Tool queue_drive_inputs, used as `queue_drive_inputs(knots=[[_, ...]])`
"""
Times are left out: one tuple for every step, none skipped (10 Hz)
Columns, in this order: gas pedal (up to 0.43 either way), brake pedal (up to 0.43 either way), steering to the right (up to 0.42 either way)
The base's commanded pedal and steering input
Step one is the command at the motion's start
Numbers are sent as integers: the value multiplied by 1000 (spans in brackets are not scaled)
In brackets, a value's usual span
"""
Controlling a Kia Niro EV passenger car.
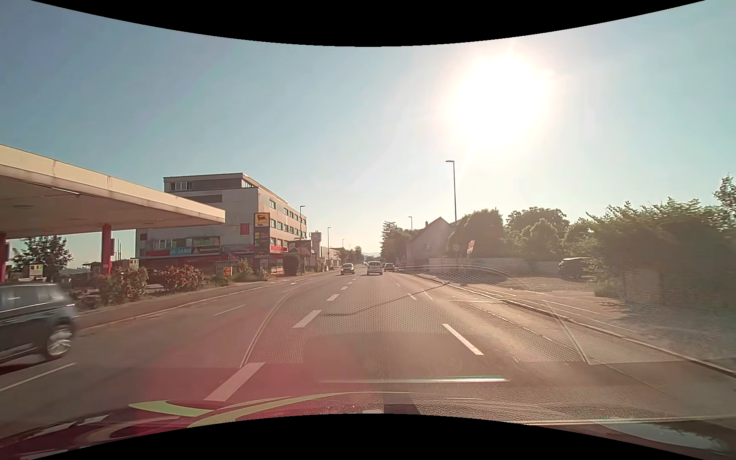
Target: Follow the waypoints while adhering to traffic rules and regulations
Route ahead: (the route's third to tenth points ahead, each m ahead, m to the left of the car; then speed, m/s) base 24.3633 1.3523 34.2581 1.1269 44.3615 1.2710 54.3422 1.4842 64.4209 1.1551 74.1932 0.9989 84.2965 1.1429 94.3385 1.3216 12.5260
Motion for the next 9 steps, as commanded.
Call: queue_drive_inputs(knots=[[150, 0, -2], [138, 0, -2], [138, 0, -2], [138, 0, -2], [138, 0, -2], [130, 0, -2], [118, 0, -2], [87, 0, -2], [87, 0, -2]])
